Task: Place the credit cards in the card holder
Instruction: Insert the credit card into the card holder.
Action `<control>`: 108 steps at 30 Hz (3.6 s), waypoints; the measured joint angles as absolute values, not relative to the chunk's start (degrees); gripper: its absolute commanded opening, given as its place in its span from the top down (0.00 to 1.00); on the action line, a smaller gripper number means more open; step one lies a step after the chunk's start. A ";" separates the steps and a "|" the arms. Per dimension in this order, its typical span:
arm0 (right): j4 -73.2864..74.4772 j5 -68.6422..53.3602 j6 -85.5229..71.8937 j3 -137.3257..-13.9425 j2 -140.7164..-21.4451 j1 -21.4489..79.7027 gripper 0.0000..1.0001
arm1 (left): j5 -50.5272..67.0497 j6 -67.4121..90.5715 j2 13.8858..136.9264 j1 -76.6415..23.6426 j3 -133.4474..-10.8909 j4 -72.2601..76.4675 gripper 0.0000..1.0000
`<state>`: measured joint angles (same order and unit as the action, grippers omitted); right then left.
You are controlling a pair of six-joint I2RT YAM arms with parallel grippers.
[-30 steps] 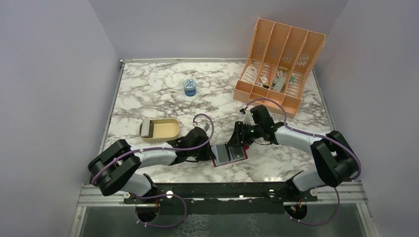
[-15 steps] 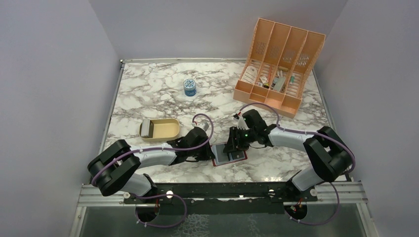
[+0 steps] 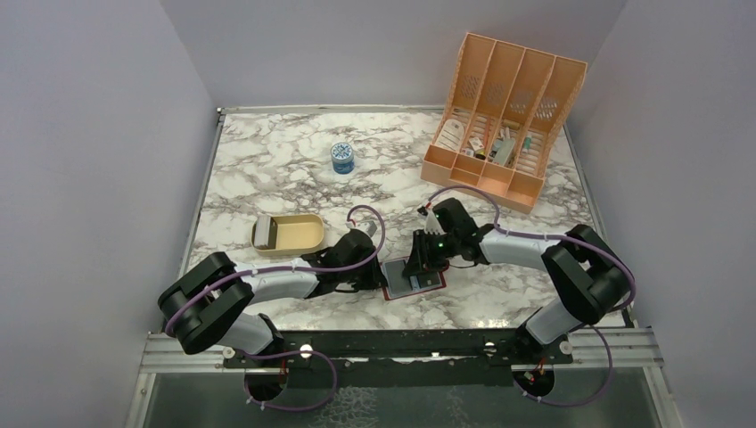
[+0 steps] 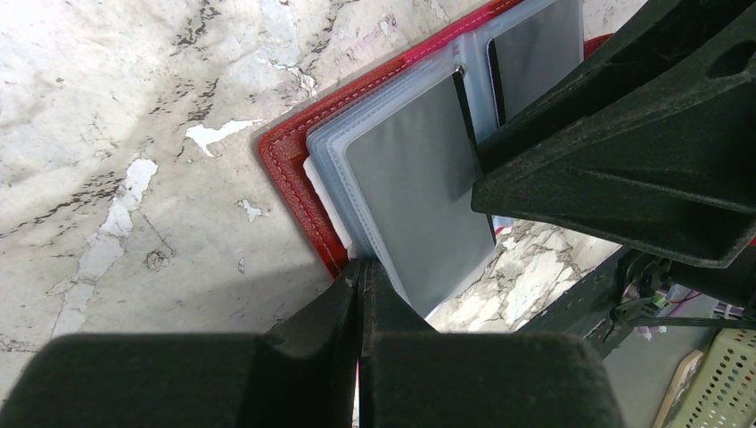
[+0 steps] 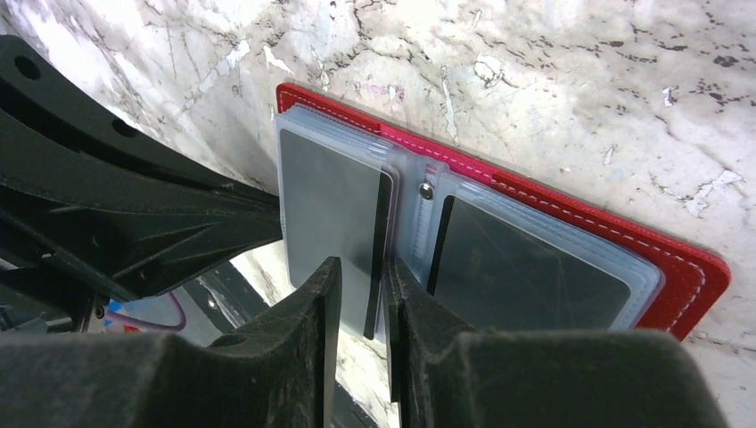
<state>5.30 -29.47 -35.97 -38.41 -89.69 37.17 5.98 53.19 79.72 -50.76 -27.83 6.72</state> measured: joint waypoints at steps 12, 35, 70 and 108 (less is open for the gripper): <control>6.50 -26.35 -34.11 -38.76 -89.10 37.85 0.71 | 5.06 53.06 79.05 -50.76 -28.25 4.89 0.88; 5.28 -23.81 -35.51 -38.85 -89.14 38.83 0.84 | 2.96 54.63 75.94 -50.59 -27.62 4.64 0.74; 11.73 -12.19 -35.48 -41.36 -85.47 42.98 0.94 | 0.75 53.17 75.85 -49.95 -28.82 0.71 0.95; 28.14 7.07 -33.78 -46.92 -76.34 47.20 0.55 | 1.96 55.53 73.84 -49.89 -27.55 1.04 0.64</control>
<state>28.14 7.07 -33.78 -46.92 -76.34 47.20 1.96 55.53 73.84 -49.89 -27.55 1.04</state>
